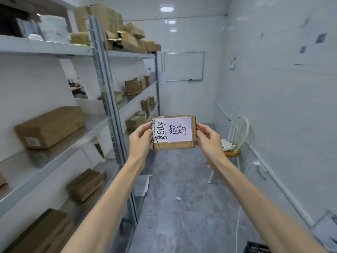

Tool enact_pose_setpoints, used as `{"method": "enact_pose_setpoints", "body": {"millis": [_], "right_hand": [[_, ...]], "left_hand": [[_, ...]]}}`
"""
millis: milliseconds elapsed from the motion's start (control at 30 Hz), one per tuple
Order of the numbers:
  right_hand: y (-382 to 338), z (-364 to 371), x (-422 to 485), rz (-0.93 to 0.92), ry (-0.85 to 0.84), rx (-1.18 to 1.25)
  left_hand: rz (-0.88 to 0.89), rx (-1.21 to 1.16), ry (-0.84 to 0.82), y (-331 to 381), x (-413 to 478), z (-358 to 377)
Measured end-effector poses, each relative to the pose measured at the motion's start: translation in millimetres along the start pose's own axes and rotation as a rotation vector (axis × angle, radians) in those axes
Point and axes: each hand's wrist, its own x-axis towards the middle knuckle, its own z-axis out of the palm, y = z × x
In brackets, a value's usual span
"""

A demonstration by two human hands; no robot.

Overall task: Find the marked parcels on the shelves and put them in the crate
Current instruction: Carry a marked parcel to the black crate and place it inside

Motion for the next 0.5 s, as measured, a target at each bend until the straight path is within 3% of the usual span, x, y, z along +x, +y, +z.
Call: {"method": "enact_pose_setpoints", "body": {"millis": [500], "right_hand": [[38,-323,10,0.099,0.521,-0.153]], "left_hand": [[-0.145,0.055,-0.477,-130,-49,323]]}}
